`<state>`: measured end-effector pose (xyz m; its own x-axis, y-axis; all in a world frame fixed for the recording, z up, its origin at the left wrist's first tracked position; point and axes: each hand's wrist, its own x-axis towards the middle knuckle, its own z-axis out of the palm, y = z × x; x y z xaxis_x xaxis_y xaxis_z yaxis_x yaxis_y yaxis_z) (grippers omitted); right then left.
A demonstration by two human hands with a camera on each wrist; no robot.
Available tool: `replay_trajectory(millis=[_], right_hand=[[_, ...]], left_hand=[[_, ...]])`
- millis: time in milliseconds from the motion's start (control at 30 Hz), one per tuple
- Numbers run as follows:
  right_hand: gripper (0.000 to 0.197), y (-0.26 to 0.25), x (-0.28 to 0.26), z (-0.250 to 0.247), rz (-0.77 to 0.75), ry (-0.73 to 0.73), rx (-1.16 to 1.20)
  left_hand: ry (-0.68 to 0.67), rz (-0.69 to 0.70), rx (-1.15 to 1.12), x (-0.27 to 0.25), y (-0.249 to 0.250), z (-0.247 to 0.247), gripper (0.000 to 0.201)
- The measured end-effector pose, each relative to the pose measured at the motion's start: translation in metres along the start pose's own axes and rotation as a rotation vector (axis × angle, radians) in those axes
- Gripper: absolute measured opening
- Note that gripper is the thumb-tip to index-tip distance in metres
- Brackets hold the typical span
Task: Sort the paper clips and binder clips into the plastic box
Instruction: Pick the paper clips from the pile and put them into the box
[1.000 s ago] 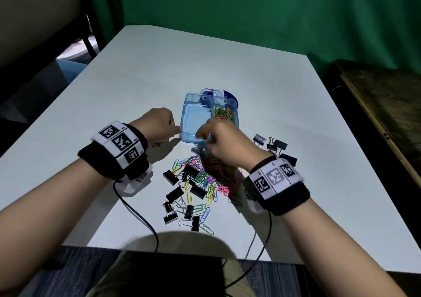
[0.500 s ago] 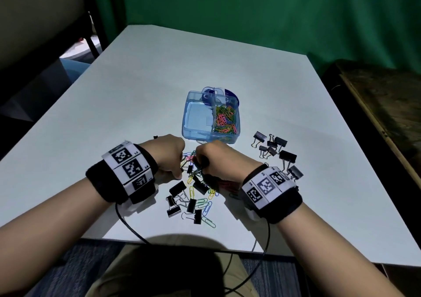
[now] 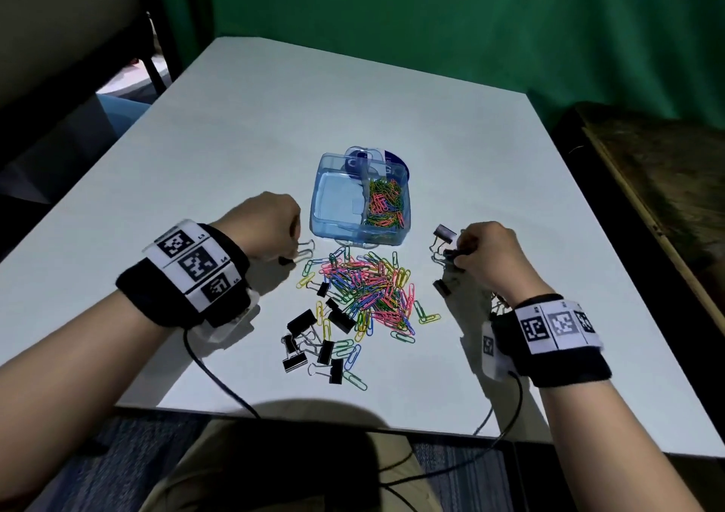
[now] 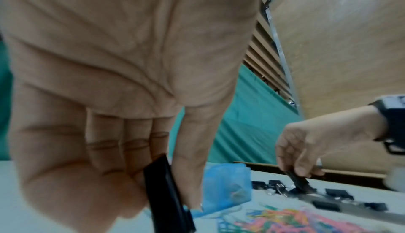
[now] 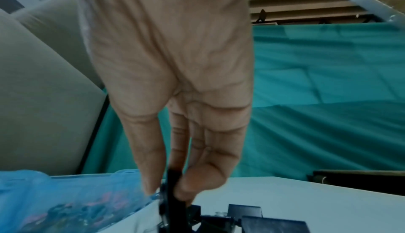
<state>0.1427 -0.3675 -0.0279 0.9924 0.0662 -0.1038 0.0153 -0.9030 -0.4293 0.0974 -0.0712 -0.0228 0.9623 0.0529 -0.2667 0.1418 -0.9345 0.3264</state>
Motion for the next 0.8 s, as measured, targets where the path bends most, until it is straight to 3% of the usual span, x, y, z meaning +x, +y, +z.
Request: replay_trajectory(millis=[67, 200, 367, 500, 567, 667, 800], right_hand=[[0.017, -0.004, -0.002, 0.003, -0.025, 0.004, -0.016], [0.026, -0.037, -0.020, 0.014, -0.277, -0.084, 0.000], [0.029, -0.085, -0.034, 0.042, -0.535, -0.437, -0.093], [0.034, -0.109, -0.032, 0.051, -0.606, -0.555, -0.209], [0.035, -0.108, -0.030, 0.054, -0.614, -0.591, -0.265], [0.041, -0.088, -0.030, 0.051, -0.568, -0.590, -0.243], [0.042, -0.064, -0.034, 0.041, -0.516, -0.490, -0.180]], left_hand=[[0.034, -0.048, 0.050, 0.005, -0.010, -0.002, 0.012], [0.013, -0.099, 0.093, 0.011, -0.023, 0.000, 0.013], [0.018, -0.094, 0.094, 0.015, -0.022, 0.006, 0.014], [0.033, -0.074, 0.084, 0.016, -0.021, 0.007, 0.016], [0.054, -0.026, 0.095, 0.015, -0.019, 0.008, 0.024], [0.044, 0.157, 0.039, 0.007, -0.011, 0.006, 0.029], [-0.200, 0.363, -0.046, -0.007, 0.007, 0.010, 0.029]])
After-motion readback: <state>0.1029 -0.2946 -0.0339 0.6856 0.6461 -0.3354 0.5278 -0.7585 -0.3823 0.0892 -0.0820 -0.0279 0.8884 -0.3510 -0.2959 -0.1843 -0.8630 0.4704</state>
